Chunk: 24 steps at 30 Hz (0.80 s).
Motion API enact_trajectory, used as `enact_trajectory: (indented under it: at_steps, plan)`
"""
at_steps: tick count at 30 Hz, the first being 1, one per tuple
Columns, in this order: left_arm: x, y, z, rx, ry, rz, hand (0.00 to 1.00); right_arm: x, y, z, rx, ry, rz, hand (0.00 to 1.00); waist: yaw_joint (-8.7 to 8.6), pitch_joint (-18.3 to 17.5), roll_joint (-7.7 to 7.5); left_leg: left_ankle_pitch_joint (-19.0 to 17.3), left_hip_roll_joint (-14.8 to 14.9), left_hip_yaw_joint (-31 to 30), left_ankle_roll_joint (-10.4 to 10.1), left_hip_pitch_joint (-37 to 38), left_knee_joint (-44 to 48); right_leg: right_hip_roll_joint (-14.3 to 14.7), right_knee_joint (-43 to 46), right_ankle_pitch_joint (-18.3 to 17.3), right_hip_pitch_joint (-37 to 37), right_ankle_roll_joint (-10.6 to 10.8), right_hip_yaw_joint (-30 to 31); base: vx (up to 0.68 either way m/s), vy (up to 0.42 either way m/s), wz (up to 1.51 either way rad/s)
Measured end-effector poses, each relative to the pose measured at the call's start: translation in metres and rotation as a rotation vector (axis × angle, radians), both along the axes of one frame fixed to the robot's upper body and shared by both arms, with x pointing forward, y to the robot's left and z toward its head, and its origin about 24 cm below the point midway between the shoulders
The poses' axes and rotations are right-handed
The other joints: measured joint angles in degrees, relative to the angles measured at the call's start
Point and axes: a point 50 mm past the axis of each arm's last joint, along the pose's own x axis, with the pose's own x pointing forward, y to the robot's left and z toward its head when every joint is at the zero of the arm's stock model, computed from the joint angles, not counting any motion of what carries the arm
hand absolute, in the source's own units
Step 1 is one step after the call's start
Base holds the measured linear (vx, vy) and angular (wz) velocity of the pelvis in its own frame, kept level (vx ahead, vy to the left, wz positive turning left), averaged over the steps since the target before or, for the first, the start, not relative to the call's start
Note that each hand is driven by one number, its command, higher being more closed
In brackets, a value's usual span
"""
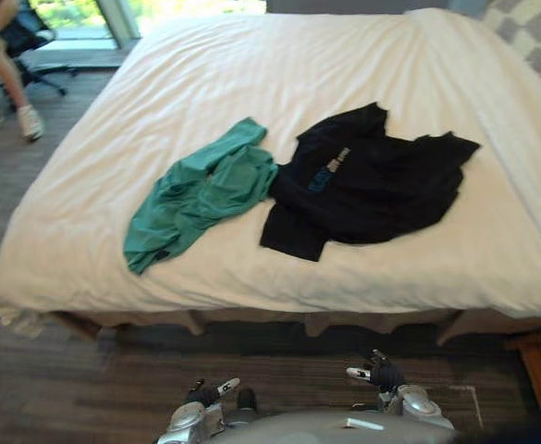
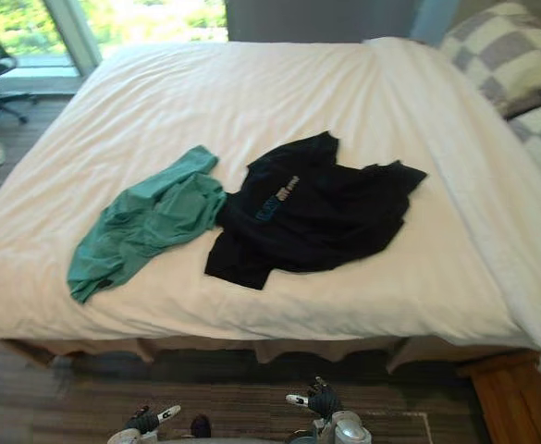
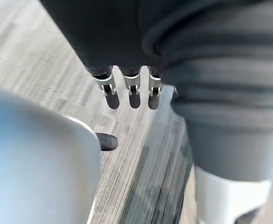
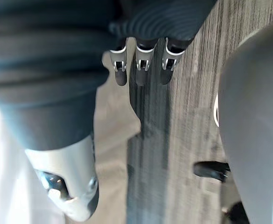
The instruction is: Tidy the bed and pick cloth on bed and put in laundry
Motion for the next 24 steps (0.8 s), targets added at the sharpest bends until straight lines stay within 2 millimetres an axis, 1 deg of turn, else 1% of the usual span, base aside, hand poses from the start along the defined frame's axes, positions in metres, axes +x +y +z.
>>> enact_trajectory:
  at_steps: [2,4,5,6,7,8,9,10,11,12,13,14,15,16,17,18,19,20,21,22,23,24]
  plan:
    - [0.004,0.001,0.002,-0.002,-0.02,-0.008,0.0,-0.002,0.001,-0.001,0.009,0.015,-0.024,0.0,0.7,0.4,-0.47,0.9,0.4,1.0,-0.2,-0.1,0.0,0.1,0.6,0.0,0.5,0.0,-0.8,0.08,-0.033,0.49]
    - [0.006,0.003,0.003,-0.005,-0.047,-0.022,0.0,-0.004,0.002,-0.002,0.014,0.021,-0.038,0.0,1.27,0.9,-1.2,0.9,0.8,2.5,-0.4,0.4,1.3,0.2,0.9,0.1,2.1,0.0,-0.7,0.08,-0.035,0.36]
    - [0.007,0.003,0.004,-0.003,-0.054,-0.025,0.0,-0.003,0.002,-0.002,0.018,0.019,-0.045,0.0,1.57,0.9,-1.28,0.9,0.9,3.2,-0.4,0.6,1.6,0.2,0.8,0.2,2.4,-0.1,-0.7,0.06,-0.037,-0.09]
    - [0.009,0.002,0.004,-0.007,-0.071,-0.036,0.0,0.0,0.001,-0.001,0.022,0.01,-0.059,0.0,2.09,1.2,-1.19,0.8,1.4,5.5,-0.7,1.3,1.9,0.4,0.6,0.4,2.8,-0.2,-0.4,0.04,-0.042,-0.27]
    - [0.009,0.002,0.004,-0.007,-0.074,-0.042,0.0,0.001,0.001,-0.001,0.022,0.008,-0.066,0.0,2.07,1.3,-1.13,0.5,1.5,6.2,-0.9,1.3,2.3,0.4,0.6,0.4,2.9,-0.2,-0.2,0.06,-0.047,-0.32]
    - [0.009,0.001,0.005,0.0,-0.074,-0.062,0.0,0.002,-0.001,0.0,0.023,0.0,-0.081,0.0,1.99,1.7,-1.03,-0.1,1.5,7.3,-1.3,1.3,3.0,0.5,0.7,0.4,2.9,-0.2,0.1,0.05,-0.008,-0.24]
    - [0.011,0.001,0.005,0.006,-0.074,-0.077,0.0,0.001,-0.002,0.0,0.025,0.001,-0.103,0.0,1.76,2.3,-0.72,-2.5,1.6,8.5,-0.4,1.0,4.8,0.4,2.2,0.4,2.4,-0.1,0.6,0.06,0.043,-0.23]
    - [0.015,-0.003,0.005,0.014,-0.072,-0.112,0.0,-0.002,-0.01,-0.001,0.016,0.006,-0.151,0.0,1.33,2.9,0.23,-5.9,1.7,10.2,1.5,0.9,7.2,-0.4,6.4,-0.3,1.0,0.8,1.0,0.05,0.085,-0.15]
    - [0.016,-0.005,0.004,0.019,-0.067,-0.136,0.0,-0.003,-0.014,0.0,0.02,0.003,-0.194,0.0,0.88,3.1,0.6,-7.4,1.6,10.7,1.9,1.0,7.9,-1.2,10.3,-0.9,-0.4,1.3,1.1,0.05,0.13,-0.09]
    - [0.015,-0.005,0.004,0.03,-0.06,-0.158,0.0,-0.004,-0.018,0.0,0.027,-0.008,-0.252,0.0,0.61,3.2,0.52,-8.4,0.7,10.6,1.7,1.7,7.8,-3.1,19.4,-1.3,-4.1,1.2,2.0,0.04,0.123,-0.06]
    - [0.015,-0.004,0.004,0.034,-0.059,-0.165,0.0,-0.005,-0.018,0.001,0.034,-0.013,-0.274,0.0,0.5,3.4,0.11,-8.6,0.0,10.4,1.7,2.9,7.1,-4.4,24.7,-1.1,-6.1,1.2,3.2,0.1,0.13,-0.01]
    - [0.016,-0.003,0.005,0.045,-0.057,-0.18,0.0,-0.005,-0.019,0.002,0.048,-0.03,-0.322,0.0,0.23,3.8,-0.27,-8.9,-0.7,10.2,1.4,5.4,5.6,-6.3,34.6,-1.0,-10.8,0.3,6.4,0.15,0.088,0.17]
    - [0.016,0.0,0.004,0.054,-0.036,-0.186,0.0,-0.007,-0.017,0.001,0.055,-0.031,-0.34,0.0,-0.38,3.6,-0.8,-9.3,-0.6,9.7,1.5,6.5,4.8,-5.3,34.1,-4.7,-12.9,-0.7,7.5,0.17,0.063,0.23]
    - [0.016,0.001,0.004,0.053,-0.028,-0.186,0.0,-0.007,-0.017,0.001,0.058,-0.032,-0.341,0.0,-0.37,3.7,-0.93,-9.4,-0.2,9.6,1.5,7.0,4.6,-4.4,32.6,-5.6,-13.8,-1.2,7.6,0.16,0.044,0.3]
    - [0.015,0.0,0.002,0.05,-0.005,-0.194,0.0,-0.006,-0.016,0.001,0.069,-0.04,-0.36,0.0,-0.77,3.7,-0.87,-9.2,0.9,9.3,0.9,7.8,4.4,-1.9,28.0,-5.8,-15.5,-1.5,7.6,0.21,0.028,0.28]
    - [0.014,0.001,0.002,0.049,0.009,-0.199,0.0,-0.006,-0.015,0.002,0.077,-0.046,-0.372,0.0,-1.26,3.7,-0.84,-9.1,1.6,8.9,0.5,8.6,4.0,0.5,21.8,-4.5,-16.5,-1.7,7.7,0.22,0.014,0.31]
    - [0.013,0.002,0.002,0.053,0.014,-0.207,0.0,-0.007,-0.014,0.001,0.08,-0.046,-0.379,0.0,-1.32,3.6,-1.18,-9.1,1.5,8.9,0.2,9.1,4.0,1.6,16.6,-1.1,-16.3,-1.9,7.9,0.27,-0.004,0.28]
    - [0.012,-0.004,0.0,0.039,0.03,-0.215,0.0,-0.011,-0.019,0.001,0.074,-0.043,-0.404,0.0,-1.7,2.9,0.13,-9.4,2.2,8.7,-0.4,9.4,4.0,3.3,13.8,1.6,-14.6,-3.9,7.7,0.37,0.019,-0.05]
    - [0.013,-0.007,0.0,0.031,0.027,-0.217,0.0,-0.013,-0.021,0.0,0.066,-0.034,-0.406,0.0,-1.02,2.1,1.29,-9.2,3.2,9.7,-0.7,9.0,5.6,4.3,11.1,3.2,-13.7,-4.5,8.5,0.31,0.023,-0.19]
    - [0.013,-0.008,0.0,0.029,0.026,-0.217,0.0,-0.012,-0.022,0.001,0.066,-0.037,-0.413,0.0,-0.96,2.4,1.66,-9.1,3.2,10.4,-0.8,8.8,7.2,4.3,9.6,3.7,-12.5,-4.5,8.9,0.33,0.027,-0.42]
    - [0.011,-0.008,-0.001,0.025,0.028,-0.203,0.0,-0.014,-0.023,0.0,0.068,-0.036,-0.445,0.0,-1.16,2.9,0.83,-10.8,3.0,11.6,-1.6,7.8,10.1,3.5,6.5,4.0,-10.0,-4.7,9.9,0.18,0.017,-0.33]
    - [0.008,-0.012,-0.002,0.002,0.034,-0.176,0.0,-0.018,-0.028,-0.001,0.059,-0.022,-0.494,0.0,-1.37,2.3,2.17,-10.5,1.3,11.8,-1.7,9.9,1.4,3.5,4.4,4.5,-8.0,-4.2,10.4,0.21,0.035,-0.27]
